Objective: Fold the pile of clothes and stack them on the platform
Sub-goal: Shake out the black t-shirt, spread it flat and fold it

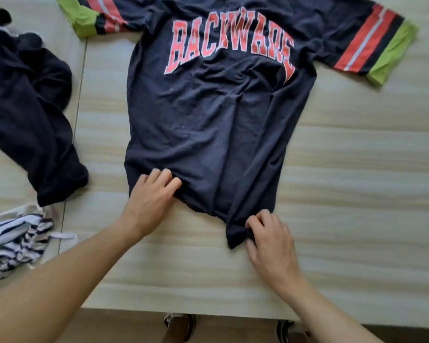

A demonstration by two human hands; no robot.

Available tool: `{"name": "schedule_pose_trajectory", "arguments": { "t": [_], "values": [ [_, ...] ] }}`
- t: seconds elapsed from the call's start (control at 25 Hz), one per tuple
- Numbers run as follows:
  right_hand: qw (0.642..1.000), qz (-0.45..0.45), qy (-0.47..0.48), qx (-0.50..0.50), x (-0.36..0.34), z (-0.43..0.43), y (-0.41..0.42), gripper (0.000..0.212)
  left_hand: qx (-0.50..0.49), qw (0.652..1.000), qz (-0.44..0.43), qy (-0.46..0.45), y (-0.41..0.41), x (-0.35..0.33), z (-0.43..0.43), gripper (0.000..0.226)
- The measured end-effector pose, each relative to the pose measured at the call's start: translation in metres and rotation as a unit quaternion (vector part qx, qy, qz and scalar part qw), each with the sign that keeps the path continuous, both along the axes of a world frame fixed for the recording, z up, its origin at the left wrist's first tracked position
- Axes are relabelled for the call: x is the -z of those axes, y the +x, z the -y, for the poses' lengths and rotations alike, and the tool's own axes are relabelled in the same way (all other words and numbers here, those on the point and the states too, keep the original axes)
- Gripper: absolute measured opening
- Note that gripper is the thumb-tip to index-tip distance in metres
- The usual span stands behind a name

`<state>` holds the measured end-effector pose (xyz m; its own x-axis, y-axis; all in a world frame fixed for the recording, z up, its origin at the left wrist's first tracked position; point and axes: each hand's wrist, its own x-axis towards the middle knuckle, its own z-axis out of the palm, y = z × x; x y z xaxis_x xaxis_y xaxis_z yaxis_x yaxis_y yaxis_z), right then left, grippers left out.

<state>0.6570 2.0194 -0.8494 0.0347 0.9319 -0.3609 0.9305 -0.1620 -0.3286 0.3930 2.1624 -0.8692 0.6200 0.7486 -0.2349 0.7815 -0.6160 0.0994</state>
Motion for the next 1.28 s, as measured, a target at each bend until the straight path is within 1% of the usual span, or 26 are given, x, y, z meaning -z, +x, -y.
{"name": "schedule_pose_trajectory", "arguments": {
  "t": [0.04, 0.08, 0.12, 0.16, 0.2, 0.24, 0.28, 0.32, 0.36, 0.4, 0.44, 0.48, 0.52, 0.56, 0.64, 0.68, 0.72, 0.8, 0.84, 0.88, 0.92, 1.0, 1.08, 1.16, 1.2, 1.28],
  "values": [
    [0.999, -0.036, 0.005, 0.020, 0.002, -0.009, 0.006, 0.019, -0.032, 0.999, 0.034, -0.001, 0.005, 0.000, -0.007, 0.013],
    [0.993, -0.100, 0.005, 0.059, 0.000, -0.019, 0.015, 0.018, -0.076, 0.993, 0.084, -0.016, 0.011, -0.004, -0.016, 0.009],
    [0.979, -0.171, 0.009, 0.110, -0.002, -0.028, 0.027, 0.019, -0.135, 0.979, 0.144, -0.048, 0.018, -0.012, -0.024, 0.015],
    [0.960, -0.227, 0.012, 0.165, -0.008, -0.036, 0.040, 0.020, -0.193, 0.956, 0.206, -0.080, 0.023, -0.024, -0.033, 0.020],
    [0.942, -0.264, 0.023, 0.208, -0.017, -0.043, 0.053, 0.021, -0.232, 0.935, 0.252, -0.096, 0.028, -0.037, -0.041, 0.021],
    [0.926, -0.287, 0.041, 0.241, -0.025, -0.048, 0.067, 0.021, -0.240, 0.926, 0.274, -0.102, 0.031, -0.050, -0.048, 0.020],
    [0.914, -0.300, 0.057, 0.267, -0.032, -0.050, 0.080, 0.022, -0.226, 0.928, 0.277, -0.104, 0.032, -0.063, -0.053, 0.018],
    [0.906, -0.304, 0.064, 0.288, -0.041, -0.052, 0.090, 0.023, -0.201, 0.937, 0.264, -0.106, 0.034, -0.075, -0.056, 0.018],
    [0.903, -0.299, 0.063, 0.303, -0.046, -0.052, 0.098, 0.024, -0.176, 0.951, 0.230, -0.107, 0.035, -0.083, -0.057, 0.023],
    [0.909, -0.279, 0.048, 0.307, -0.050, -0.051, 0.103, 0.023, -0.146, 0.969, 0.178, -0.094, 0.034, -0.088, -0.055, 0.033],
    [0.925, -0.236, 0.018, 0.297, -0.048, -0.049, 0.106, 0.021, -0.112, 0.984, 0.124, -0.062, 0.034, -0.090, -0.052, 0.045],
    [0.944, -0.174, -0.018, 0.280, -0.046, -0.045, 0.108, 0.018, -0.071, 0.994, 0.077, -0.022, 0.034, -0.088, -0.048, 0.057],
    [0.958, -0.111, -0.039, 0.262, -0.044, -0.042, 0.106, 0.014, -0.030, 0.999, 0.042, 0.009, 0.036, -0.083, -0.041, 0.066],
    [0.967, -0.062, -0.021, 0.247, -0.043, -0.039, 0.100, 0.017, 0.006, 0.999, 0.024, 0.021, 0.039, -0.078, -0.031, 0.071],
    [0.974, -0.057, 0.087, 0.201, -0.043, -0.038, 0.086, 0.029, 0.052, 0.999, -0.004, 0.003, 0.042, -0.062, -0.011, 0.074],
    [0.979, -0.067, 0.108, 0.156, -0.038, -0.039, 0.080, 0.036, 0.064, 0.998, -0.025, -0.011, 0.042, -0.052, -0.002, 0.074],
    [0.990, -0.054, 0.088, 0.094, -0.034, -0.039, 0.074, 0.045, 0.071, 0.996, -0.050, -0.020, 0.041, -0.042, 0.007, 0.071],
    [1.000, -0.009, -0.009, -0.009, -0.018, -0.034, 0.071, 0.061, 0.064, 0.994, -0.090, -0.018, 0.036, -0.026, 0.016, 0.059],
    [0.999, 0.000, -0.038, -0.024, -0.011, -0.031, 0.072, 0.061, 0.055, 0.994, -0.094, -0.010, 0.033, -0.022, 0.015, 0.049],
    [0.999, -0.001, -0.041, -0.014, -0.008, -0.028, 0.075, 0.057, 0.048, 0.995, -0.089, 0.001, 0.029, -0.019, 0.013, 0.040],
    [1.000, -0.014, -0.014, 0.016, -0.004, -0.026, 0.080, 0.051, 0.042, 0.996, -0.083, 0.013, 0.024, -0.016, 0.010, 0.037],
    [0.996, -0.031, 0.029, 0.080, -0.005, -0.024, 0.091, 0.044, 0.036, 0.996, -0.075, 0.031, 0.009, -0.015, 0.003, 0.044],
    [0.997, -0.018, 0.003, 0.078, -0.004, -0.024, 0.099, 0.038, 0.029, 0.997, -0.064, 0.038, -0.004, -0.017, -0.001, 0.048],
    [0.998, 0.004, -0.047, 0.052, -0.004, -0.029, 0.102, 0.018, 0.027, 0.998, -0.049, 0.020, -0.013, -0.021, -0.001, 0.047],
    [0.996, 0.004, -0.064, 0.060, -0.007, -0.031, 0.102, 0.016, 0.029, 0.999, -0.043, -0.001, -0.018, -0.025, 0.000, 0.044],
    [0.989, -0.046, -0.065, 0.127, -0.023, -0.034, 0.106, 0.030, 0.038, 0.997, -0.038, -0.047, -0.030, -0.034, 0.004, 0.037]
  ]
}}
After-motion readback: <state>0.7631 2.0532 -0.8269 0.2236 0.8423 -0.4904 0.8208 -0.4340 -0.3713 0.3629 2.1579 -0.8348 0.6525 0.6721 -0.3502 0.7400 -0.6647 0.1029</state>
